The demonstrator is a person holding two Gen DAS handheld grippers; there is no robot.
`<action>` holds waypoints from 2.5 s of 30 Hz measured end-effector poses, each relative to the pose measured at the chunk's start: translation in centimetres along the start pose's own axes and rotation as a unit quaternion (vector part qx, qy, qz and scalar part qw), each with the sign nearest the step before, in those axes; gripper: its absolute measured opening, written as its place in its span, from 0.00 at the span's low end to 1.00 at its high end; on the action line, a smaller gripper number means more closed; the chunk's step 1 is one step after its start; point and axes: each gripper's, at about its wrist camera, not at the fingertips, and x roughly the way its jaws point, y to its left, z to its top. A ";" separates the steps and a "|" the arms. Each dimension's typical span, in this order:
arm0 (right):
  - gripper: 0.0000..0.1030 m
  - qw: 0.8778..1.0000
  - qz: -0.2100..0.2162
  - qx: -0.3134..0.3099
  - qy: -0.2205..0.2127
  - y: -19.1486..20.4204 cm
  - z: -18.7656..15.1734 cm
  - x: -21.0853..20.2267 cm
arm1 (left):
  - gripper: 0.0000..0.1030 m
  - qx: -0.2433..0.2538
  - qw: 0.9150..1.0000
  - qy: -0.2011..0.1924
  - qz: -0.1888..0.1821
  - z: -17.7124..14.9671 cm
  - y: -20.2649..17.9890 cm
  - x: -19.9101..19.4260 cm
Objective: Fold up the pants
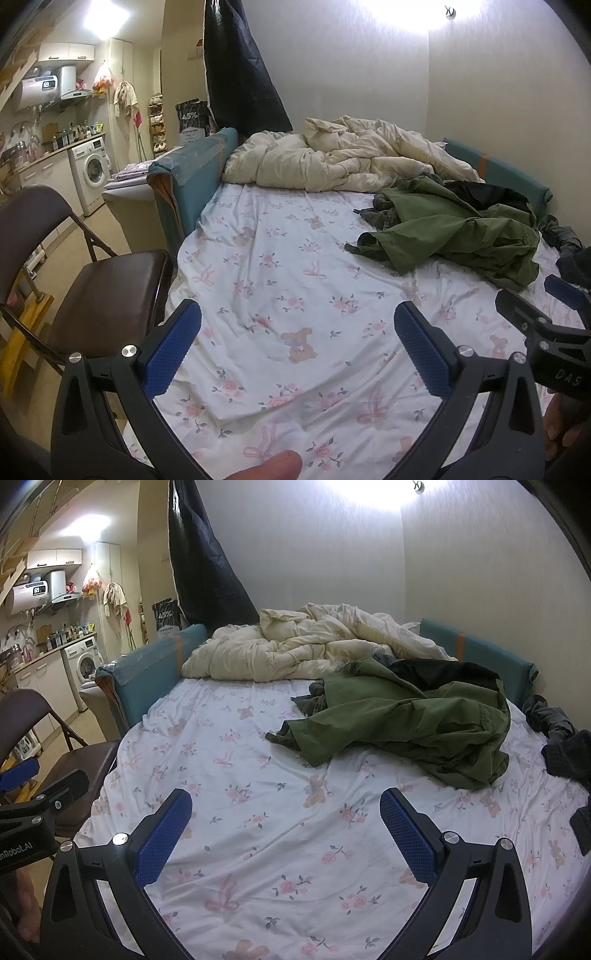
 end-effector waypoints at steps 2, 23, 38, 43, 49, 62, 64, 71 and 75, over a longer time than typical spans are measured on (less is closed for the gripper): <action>1.00 1.000 0.000 -0.001 -0.002 0.1 0.0 0.0 | 1.00 -0.001 1.000 -0.001 0.000 -0.1 0.1 0.0; 1.00 1.000 -0.001 0.000 0.002 -0.2 0.2 0.0 | 1.00 -0.001 1.000 -0.002 0.000 -0.1 0.2 -0.1; 1.00 1.000 -0.002 0.000 0.001 -0.2 0.2 0.0 | 1.00 -0.001 1.000 -0.002 -0.001 -0.1 0.2 -0.1; 1.00 1.000 -0.001 0.000 0.001 -0.2 0.2 0.0 | 1.00 -0.002 1.000 -0.002 -0.001 -0.1 0.2 0.0; 1.00 1.000 -0.001 0.002 0.005 -0.5 0.0 0.2 | 1.00 -0.002 1.000 0.000 0.001 -0.2 0.5 -0.2; 1.00 0.982 -0.083 0.165 0.049 -12.7 4.3 5.6 | 1.00 -0.017 0.998 0.060 0.021 1.4 2.7 3.8; 1.00 0.972 -0.109 0.201 0.060 -16.3 5.4 8.4 | 1.00 -0.018 0.997 0.067 0.026 1.8 2.9 4.7; 1.00 0.922 -0.105 0.353 0.120 -28.3 7.7 19.0 | 1.00 -0.036 0.994 0.100 0.039 2.3 3.8 7.7; 1.00 0.906 -0.101 0.384 0.146 -31.2 9.0 24.4 | 1.00 -0.034 0.992 0.116 0.046 2.1 3.9 8.6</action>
